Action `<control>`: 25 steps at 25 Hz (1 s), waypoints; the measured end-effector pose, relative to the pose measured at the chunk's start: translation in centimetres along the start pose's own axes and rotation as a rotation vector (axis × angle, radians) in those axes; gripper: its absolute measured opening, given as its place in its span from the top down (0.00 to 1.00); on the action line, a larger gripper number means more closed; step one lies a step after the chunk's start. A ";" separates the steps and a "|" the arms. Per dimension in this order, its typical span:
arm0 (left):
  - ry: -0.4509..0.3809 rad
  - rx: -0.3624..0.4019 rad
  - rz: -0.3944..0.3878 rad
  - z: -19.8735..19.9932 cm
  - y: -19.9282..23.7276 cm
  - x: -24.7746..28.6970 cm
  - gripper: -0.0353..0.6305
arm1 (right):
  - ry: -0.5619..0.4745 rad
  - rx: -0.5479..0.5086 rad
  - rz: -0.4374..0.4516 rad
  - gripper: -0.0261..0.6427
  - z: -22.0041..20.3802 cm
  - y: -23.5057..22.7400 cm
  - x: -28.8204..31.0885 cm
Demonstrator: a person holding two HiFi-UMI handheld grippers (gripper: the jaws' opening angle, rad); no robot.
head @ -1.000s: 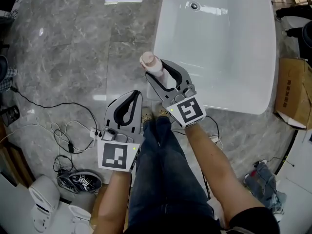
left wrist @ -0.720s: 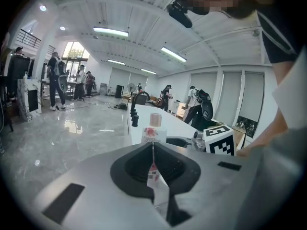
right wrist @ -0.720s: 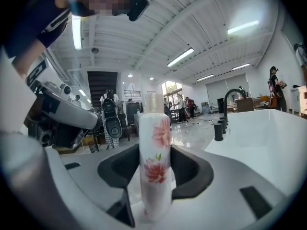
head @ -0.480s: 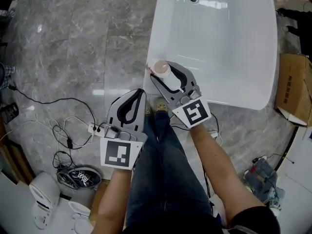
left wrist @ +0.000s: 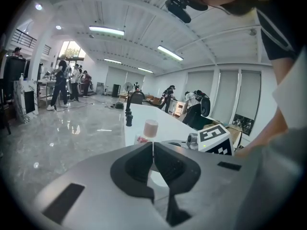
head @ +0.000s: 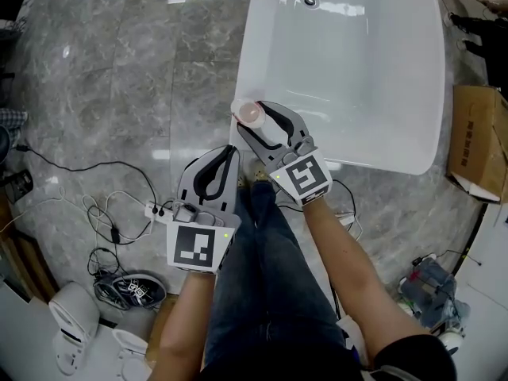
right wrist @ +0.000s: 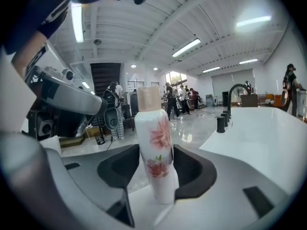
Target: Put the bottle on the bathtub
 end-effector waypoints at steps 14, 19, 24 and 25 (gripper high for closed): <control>-0.011 0.094 -0.008 6.7 -0.3 -3.8 0.90 | -0.057 0.116 -0.162 0.55 6.0 3.8 -9.2; -0.094 0.131 0.005 12.3 -0.2 -6.1 0.90 | -0.157 0.074 -0.219 0.81 12.8 7.4 -13.5; -0.172 0.143 0.014 17.5 -0.8 -9.4 0.90 | -0.285 -0.025 -0.262 0.92 20.5 11.7 -17.7; -0.184 0.143 0.023 18.4 -0.9 -10.3 0.90 | -0.302 -0.031 -0.266 0.92 21.9 12.6 -18.4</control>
Point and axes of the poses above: the fingertips, and each gripper's own axes: x forward along the fingers, y to its left, z out of its top, the point moved 9 cm from there along -x, backward along the fingers, and after that the axes turned 14 degrees about x, right-handed, at the moved point
